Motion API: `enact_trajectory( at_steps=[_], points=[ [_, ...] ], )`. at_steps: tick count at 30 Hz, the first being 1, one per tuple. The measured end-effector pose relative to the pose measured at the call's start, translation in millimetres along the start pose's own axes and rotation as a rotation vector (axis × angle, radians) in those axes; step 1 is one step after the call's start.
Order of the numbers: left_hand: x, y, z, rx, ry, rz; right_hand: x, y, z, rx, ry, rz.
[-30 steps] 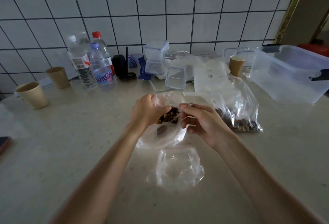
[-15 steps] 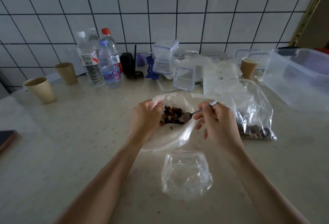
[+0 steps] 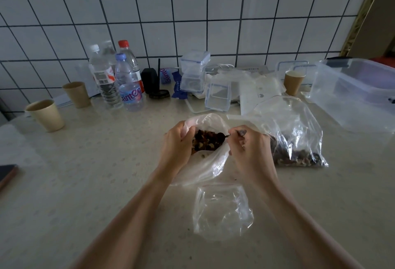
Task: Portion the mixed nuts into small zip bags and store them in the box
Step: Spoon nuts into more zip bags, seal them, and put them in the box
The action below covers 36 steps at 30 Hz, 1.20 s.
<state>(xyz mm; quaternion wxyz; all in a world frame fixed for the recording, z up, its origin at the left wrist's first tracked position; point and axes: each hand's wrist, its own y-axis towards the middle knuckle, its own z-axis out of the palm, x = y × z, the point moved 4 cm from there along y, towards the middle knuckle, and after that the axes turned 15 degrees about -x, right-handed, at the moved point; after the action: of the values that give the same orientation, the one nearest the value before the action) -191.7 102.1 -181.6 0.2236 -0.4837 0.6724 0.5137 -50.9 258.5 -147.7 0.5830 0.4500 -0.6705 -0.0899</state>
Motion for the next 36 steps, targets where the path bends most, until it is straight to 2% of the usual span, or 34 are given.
enact_trajectory(
  at_steps=[5,10,15,18,23,28,36],
  points=[
    [3.2,0.7,1.2,0.018,-0.028,-0.026,-8.3,2.5,-1.6,0.004,0.107,0.214],
    [-0.9,-0.4,-0.1,-0.006,-0.066,0.013,-5.4,2.4,1.8,0.023,0.065,0.150],
    [-5.8,-1.7,-2.0,0.015,-0.113,-0.049,-19.9,3.0,5.0,0.060,0.270,0.493],
    [-6.1,-2.7,-3.2,0.026,-0.150,-0.078,-24.4,3.1,6.6,0.098,0.380,0.616],
    [-7.5,-2.3,-3.5,0.032,-0.153,-0.094,-20.9,0.6,13.6,0.162,0.392,0.598],
    [-6.5,-1.5,-1.9,0.056,-0.143,-0.096,-22.3,7.7,7.2,0.119,0.304,0.501],
    [-6.6,-5.5,-0.2,0.111,-0.257,-0.139,-27.4,-1.2,16.6,0.185,0.544,0.845]
  ],
)
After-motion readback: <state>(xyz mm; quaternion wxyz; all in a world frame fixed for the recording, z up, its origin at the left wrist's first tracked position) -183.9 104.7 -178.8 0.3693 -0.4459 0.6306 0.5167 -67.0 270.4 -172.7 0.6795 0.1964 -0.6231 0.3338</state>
